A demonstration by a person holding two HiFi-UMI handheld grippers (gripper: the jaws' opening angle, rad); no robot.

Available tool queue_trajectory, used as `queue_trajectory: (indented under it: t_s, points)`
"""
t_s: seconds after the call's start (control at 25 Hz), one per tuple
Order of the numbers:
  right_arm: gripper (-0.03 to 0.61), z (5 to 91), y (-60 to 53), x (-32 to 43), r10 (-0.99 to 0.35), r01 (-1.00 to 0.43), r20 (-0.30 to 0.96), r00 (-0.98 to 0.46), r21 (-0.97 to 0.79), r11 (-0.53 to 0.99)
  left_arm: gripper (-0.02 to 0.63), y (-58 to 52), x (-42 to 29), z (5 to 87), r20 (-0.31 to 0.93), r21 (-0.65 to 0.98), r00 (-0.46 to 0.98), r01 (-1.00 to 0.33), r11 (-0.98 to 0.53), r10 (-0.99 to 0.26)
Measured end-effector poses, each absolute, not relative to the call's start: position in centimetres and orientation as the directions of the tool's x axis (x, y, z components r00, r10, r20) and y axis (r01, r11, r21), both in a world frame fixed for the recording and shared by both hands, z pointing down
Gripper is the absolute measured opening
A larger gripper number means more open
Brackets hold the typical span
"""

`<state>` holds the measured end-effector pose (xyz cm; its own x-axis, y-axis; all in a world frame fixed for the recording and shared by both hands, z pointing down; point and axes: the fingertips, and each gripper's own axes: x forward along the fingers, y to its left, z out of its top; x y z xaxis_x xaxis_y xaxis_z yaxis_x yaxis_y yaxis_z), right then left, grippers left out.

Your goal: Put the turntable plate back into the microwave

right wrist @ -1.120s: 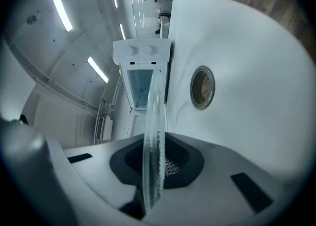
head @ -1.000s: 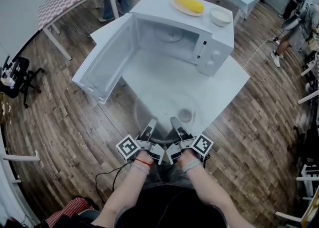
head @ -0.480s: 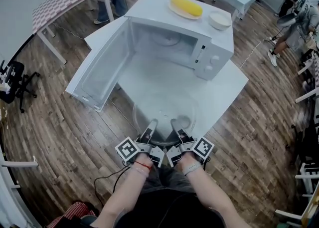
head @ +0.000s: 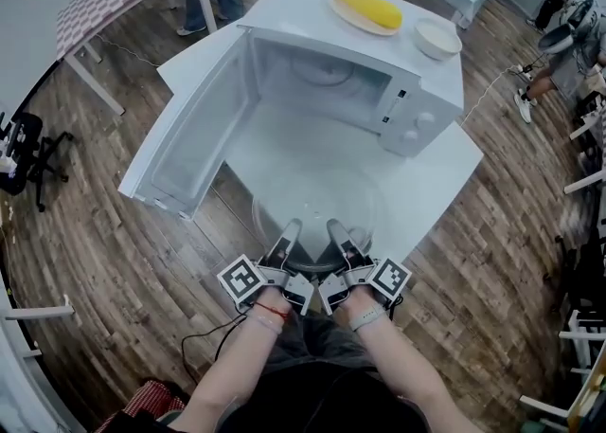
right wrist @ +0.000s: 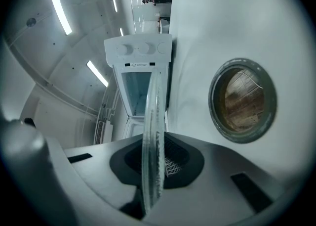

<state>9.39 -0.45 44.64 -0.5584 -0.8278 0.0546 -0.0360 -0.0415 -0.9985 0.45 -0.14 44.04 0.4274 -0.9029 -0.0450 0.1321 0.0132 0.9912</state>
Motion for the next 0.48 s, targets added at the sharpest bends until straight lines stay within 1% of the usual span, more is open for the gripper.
queue_trajectory:
  t_s: [0.48]
  points:
    - [0.041,44.8,-5.2,8.4,-0.843,-0.048,0.056,-0.535,-0.998,-0.035,0.031,-5.2,-0.5,44.3,-0.057,0.988,0.449,0.153,0.014,-0.892]
